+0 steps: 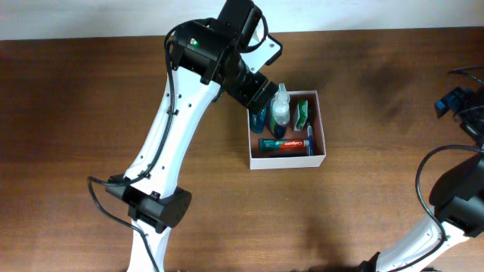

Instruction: Pack container

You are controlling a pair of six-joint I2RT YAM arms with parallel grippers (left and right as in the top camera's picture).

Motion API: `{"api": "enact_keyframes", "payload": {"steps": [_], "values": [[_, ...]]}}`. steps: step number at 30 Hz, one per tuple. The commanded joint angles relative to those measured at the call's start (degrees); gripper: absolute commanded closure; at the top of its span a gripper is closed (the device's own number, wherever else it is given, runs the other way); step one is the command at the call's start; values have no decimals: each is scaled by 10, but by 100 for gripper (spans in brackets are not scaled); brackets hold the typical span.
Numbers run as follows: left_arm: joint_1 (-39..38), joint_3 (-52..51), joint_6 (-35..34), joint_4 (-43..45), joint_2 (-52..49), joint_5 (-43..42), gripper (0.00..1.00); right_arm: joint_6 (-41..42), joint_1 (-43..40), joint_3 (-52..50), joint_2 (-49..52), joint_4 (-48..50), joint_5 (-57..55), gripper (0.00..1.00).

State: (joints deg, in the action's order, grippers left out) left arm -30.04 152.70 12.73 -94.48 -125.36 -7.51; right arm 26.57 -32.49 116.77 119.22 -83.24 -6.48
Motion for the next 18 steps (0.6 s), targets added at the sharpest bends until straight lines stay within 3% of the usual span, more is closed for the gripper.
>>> {"api": "enact_keyframes", "payload": {"steps": [1, 16, 18], "values": [[0, 5, -5, -22, 7, -11, 1, -2, -2, -3, -5, 2, -11, 1], [54, 3, 29, 67, 6, 19, 1, -2, -2, -3, -5, 2, -11, 1], [61, 2, 59, 88, 6, 20, 1, -2, -2, -3, -5, 2, -11, 1]]}}
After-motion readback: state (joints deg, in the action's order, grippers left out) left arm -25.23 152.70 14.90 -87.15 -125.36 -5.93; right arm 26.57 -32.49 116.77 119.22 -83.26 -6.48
